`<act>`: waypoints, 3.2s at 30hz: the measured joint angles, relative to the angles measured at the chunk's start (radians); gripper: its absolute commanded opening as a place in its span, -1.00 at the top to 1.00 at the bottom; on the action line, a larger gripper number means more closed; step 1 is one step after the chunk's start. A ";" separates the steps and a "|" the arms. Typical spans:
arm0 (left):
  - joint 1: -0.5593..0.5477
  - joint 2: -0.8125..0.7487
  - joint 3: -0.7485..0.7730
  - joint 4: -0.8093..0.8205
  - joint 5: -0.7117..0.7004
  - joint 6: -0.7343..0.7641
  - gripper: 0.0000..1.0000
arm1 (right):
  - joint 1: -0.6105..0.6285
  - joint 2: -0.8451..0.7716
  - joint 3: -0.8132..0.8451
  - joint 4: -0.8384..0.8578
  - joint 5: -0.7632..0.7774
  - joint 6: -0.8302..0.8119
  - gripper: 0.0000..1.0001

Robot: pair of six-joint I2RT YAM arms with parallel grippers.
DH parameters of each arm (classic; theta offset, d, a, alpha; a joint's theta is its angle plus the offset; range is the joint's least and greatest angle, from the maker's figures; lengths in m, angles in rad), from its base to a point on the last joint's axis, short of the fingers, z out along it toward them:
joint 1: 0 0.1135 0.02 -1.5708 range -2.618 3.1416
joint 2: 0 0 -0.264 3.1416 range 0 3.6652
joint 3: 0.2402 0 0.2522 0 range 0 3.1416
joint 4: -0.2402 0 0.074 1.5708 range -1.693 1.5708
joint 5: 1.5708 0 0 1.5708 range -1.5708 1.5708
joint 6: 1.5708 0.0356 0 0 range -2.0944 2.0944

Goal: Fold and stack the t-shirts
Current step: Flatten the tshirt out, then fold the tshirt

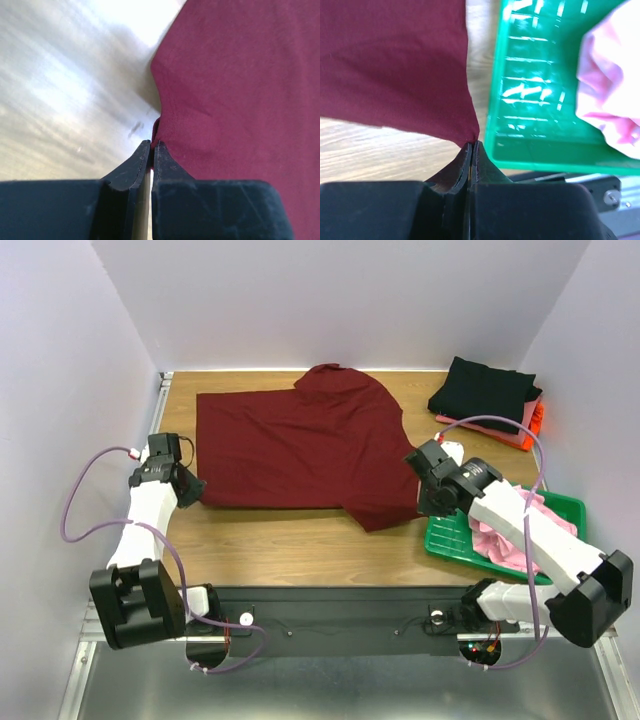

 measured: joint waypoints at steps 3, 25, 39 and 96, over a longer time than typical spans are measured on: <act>0.001 -0.046 -0.006 -0.040 0.011 0.000 1.00 | 0.000 -0.010 0.014 -0.034 0.020 0.010 0.99; 0.071 0.351 0.264 0.056 0.239 0.130 1.00 | -0.112 0.667 0.503 0.341 0.158 -0.343 0.99; 0.071 0.512 0.418 0.081 0.296 0.194 1.00 | -0.171 0.941 0.858 0.395 0.125 -0.495 0.99; 0.124 0.706 0.558 0.125 0.369 0.203 1.00 | -0.220 1.089 1.051 0.394 0.132 -0.584 0.99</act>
